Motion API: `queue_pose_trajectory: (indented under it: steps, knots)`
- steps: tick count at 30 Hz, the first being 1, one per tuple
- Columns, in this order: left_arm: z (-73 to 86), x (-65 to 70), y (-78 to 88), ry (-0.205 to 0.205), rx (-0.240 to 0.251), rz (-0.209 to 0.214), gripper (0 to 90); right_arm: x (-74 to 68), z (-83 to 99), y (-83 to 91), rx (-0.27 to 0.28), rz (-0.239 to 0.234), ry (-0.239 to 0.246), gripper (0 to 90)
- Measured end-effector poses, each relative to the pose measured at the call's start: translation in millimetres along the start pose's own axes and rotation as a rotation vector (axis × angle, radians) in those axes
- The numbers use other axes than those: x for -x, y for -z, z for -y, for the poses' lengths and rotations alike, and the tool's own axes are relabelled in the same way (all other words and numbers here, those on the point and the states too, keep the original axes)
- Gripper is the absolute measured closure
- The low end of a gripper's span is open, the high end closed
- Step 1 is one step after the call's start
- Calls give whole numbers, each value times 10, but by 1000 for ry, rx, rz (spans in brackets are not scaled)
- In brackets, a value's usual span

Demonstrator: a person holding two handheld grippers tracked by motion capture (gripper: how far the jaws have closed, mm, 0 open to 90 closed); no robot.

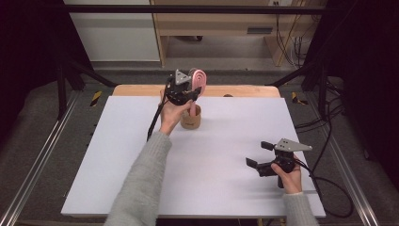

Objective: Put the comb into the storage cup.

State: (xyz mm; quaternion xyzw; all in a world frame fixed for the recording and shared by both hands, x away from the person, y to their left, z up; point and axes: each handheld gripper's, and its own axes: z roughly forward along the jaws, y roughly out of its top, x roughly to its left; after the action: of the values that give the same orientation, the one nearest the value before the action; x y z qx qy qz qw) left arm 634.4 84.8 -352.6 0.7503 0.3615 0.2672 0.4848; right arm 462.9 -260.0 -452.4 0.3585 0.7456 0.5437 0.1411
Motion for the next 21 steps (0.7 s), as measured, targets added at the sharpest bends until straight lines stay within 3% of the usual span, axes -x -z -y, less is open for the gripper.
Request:
queue_pose_trajectory:
  steps: [21]
  knots:
    - [118,66,-21,-36,-4,3,621,-2,1,-2,1,-2,0,5]
